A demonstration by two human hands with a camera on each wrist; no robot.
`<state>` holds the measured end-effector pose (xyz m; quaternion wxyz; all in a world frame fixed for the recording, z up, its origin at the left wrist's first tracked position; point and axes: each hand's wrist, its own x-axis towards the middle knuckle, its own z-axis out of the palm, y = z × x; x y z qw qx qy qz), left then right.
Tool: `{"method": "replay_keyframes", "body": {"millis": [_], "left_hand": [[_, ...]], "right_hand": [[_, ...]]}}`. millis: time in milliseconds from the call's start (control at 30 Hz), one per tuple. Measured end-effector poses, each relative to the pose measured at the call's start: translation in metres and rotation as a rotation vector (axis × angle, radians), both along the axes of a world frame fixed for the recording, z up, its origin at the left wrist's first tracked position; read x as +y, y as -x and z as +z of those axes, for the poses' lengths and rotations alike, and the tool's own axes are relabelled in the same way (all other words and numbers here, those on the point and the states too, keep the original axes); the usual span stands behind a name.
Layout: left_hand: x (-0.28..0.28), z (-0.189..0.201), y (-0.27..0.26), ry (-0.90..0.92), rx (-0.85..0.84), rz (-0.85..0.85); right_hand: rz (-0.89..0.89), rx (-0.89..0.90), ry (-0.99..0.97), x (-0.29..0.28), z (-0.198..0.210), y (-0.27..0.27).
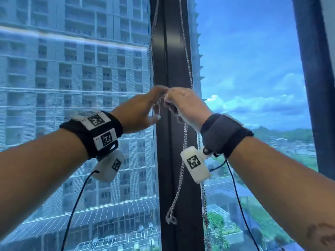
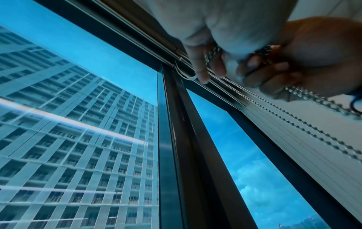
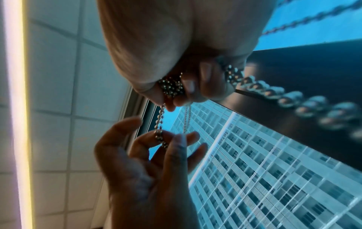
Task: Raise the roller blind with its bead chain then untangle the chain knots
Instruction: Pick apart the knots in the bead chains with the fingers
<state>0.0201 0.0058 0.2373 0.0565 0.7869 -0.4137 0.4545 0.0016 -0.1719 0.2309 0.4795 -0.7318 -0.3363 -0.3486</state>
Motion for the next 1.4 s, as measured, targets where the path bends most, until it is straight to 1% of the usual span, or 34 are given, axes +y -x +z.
{"method": "replay_keyframes", "body": {"millis": [67, 100, 133, 167, 200, 267, 300, 333, 367, 433, 467, 533, 567, 633, 700, 733, 766, 800, 866, 900, 966, 1033, 1066, 1133, 1200, 1266, 1333, 1400], "left_hand": [[0.003, -0.007, -0.006, 0.188, -0.186, -0.165], [0.005, -0.006, -0.009, 0.260, -0.276, -0.221], [0.006, -0.003, -0.010, 0.312, -0.340, -0.231], [0.006, 0.002, -0.010, 0.371, -0.367, -0.212], [0.007, 0.008, -0.013, 0.462, -0.355, -0.180], [0.011, 0.025, -0.015, 0.692, -0.265, -0.113], [0.013, 0.035, -0.014, 0.762, -0.226, -0.034], [0.014, 0.045, -0.014, 0.793, -0.184, 0.085], [0.017, 0.054, -0.013, 0.799, -0.126, 0.211], [0.021, 0.069, -0.008, 0.775, -0.008, 0.410], [0.022, 0.074, -0.007, 0.739, 0.016, 0.494], [0.026, 0.086, -0.008, 0.627, -0.004, 0.666], [0.027, 0.092, -0.009, 0.578, -0.003, 0.723], [0.031, 0.102, -0.006, 0.479, 0.027, 0.786], [0.037, 0.112, -0.001, 0.399, 0.137, 0.789], [0.040, 0.117, 0.000, 0.395, 0.215, 0.739], [0.043, 0.125, 0.002, 0.416, 0.328, 0.675], [0.046, 0.130, 0.005, 0.465, 0.431, 0.573], [0.044, 0.134, 0.014, 0.610, 0.577, 0.397], [0.040, 0.133, 0.017, 0.699, 0.653, 0.278], [0.033, 0.127, 0.019, 0.826, 0.760, 0.051], [0.028, 0.118, 0.016, 0.858, 0.807, -0.085], [0.026, 0.114, 0.013, 0.866, 0.802, -0.133], [0.021, 0.105, 0.006, 0.877, 0.758, -0.188], [0.018, 0.100, 0.001, 0.866, 0.740, -0.225], [0.016, 0.099, -0.001, 0.874, 0.775, -0.255], [0.014, 0.101, -0.002, 0.897, 0.723, -0.188], [0.007, 0.101, -0.001, 0.852, 0.591, -0.081]], "right_hand": [[0.055, 0.037, -0.062, 0.002, 0.023, 0.002], [0.088, 0.061, -0.084, 0.005, 0.033, 0.003], [0.110, 0.081, -0.098, 0.008, 0.042, 0.003], [0.121, 0.101, -0.103, 0.012, 0.050, 0.002], [0.119, 0.119, -0.095, 0.017, 0.057, 0.002], [0.099, 0.143, -0.033, 0.031, 0.072, 0.004], [0.074, 0.131, 0.022, 0.038, 0.081, 0.005], [0.031, 0.095, 0.078, 0.045, 0.090, 0.007], [-0.024, 0.043, 0.127, 0.053, 0.102, 0.008], [-0.241, -0.092, 0.265, 0.066, 0.129, 0.011], [-0.359, -0.161, 0.347, 0.070, 0.139, 0.013], [-0.480, -0.257, 0.458, 0.078, 0.152, 0.015], [-0.512, -0.293, 0.489, 0.080, 0.155, 0.014], [-0.574, -0.349, 0.530, 0.085, 0.155, 0.011], [-0.596, -0.349, 0.548, 0.086, 0.154, 0.002], [-0.587, -0.333, 0.528, 0.085, 0.155, -0.003], [-0.555, -0.310, 0.486, 0.082, 0.155, -0.009], [-0.520, -0.281, 0.451, 0.078, 0.155, -0.014], [-0.459, -0.209, 0.405, 0.068, 0.152, -0.024], [-0.397, -0.181, 0.343, 0.062, 0.149, -0.030], [-0.175, -0.113, 0.126, 0.056, 0.139, -0.036], [0.049, -0.075, -0.078, 0.051, 0.128, -0.038], [0.139, -0.052, -0.139, 0.050, 0.123, -0.039], [0.254, 0.000, -0.215, 0.049, 0.116, -0.044], [0.310, 0.044, -0.264, 0.049, 0.110, -0.047], [0.278, 0.055, -0.265, 0.047, 0.105, -0.048], [0.231, 0.076, -0.246, 0.045, 0.102, -0.047], [0.233, 0.117, -0.260, 0.044, 0.101, -0.044]]}}
